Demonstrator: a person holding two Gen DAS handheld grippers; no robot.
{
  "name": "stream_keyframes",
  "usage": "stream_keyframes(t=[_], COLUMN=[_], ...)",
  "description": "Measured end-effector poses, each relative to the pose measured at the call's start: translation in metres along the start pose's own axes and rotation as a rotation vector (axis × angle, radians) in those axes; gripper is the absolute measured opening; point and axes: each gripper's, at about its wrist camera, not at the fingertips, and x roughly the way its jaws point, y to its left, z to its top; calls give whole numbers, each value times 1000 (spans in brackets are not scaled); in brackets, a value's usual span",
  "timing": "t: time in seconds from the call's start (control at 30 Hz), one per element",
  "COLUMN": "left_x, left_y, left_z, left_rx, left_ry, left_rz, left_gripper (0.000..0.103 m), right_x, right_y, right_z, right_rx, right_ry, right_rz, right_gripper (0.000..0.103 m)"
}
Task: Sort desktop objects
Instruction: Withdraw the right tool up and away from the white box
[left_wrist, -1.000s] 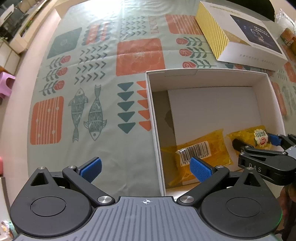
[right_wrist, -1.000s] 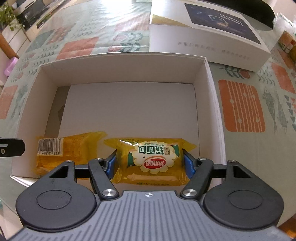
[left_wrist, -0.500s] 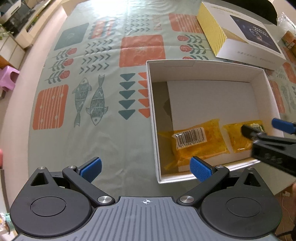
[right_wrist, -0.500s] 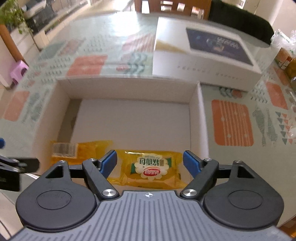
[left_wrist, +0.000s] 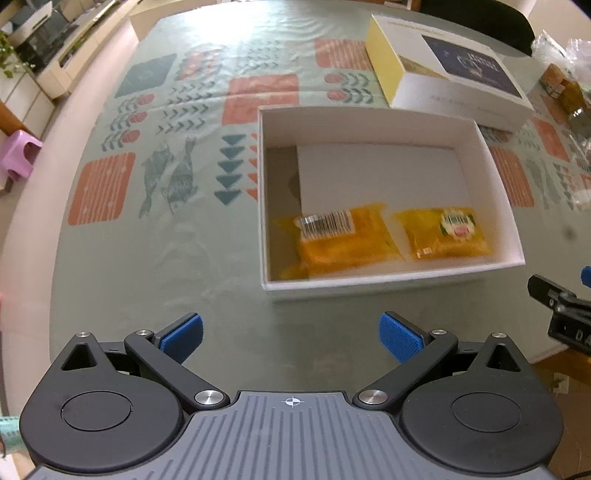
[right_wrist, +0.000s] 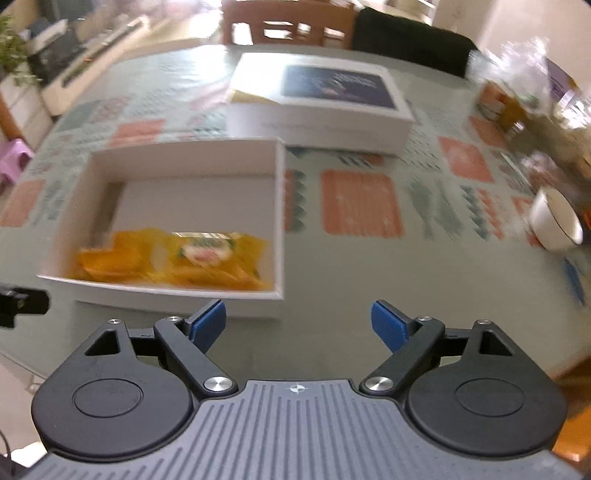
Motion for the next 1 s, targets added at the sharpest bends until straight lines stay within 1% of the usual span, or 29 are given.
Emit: stream_keyframes(t=[0.13, 0.33, 0.5, 0.8, 1.0], left_x=[-2, -10, -13, -10, -7], left_y=[-7, -14, -19, -31, -41], left_z=[-16, -30, -34, -26, -11], left_rx=[2, 2, -2, 13, 65], left_ry=[15, 7, 2, -6, -4], left_rz=[1, -4, -15, -16, -16], left_gripper=[103, 103, 103, 103, 103], right_x=[-8, -18, -23, -28, -20], right_y=[-2, 2, 7, 3, -2], right_z=[-13, -29, -35, -29, -17], right_rx=[-5, -23, -46, -58, -42], right_ry=[5, 18, 15, 2, 5], right_rz=[-56, -24, -9, -2, 1], right_gripper=[103, 103, 103, 103, 103])
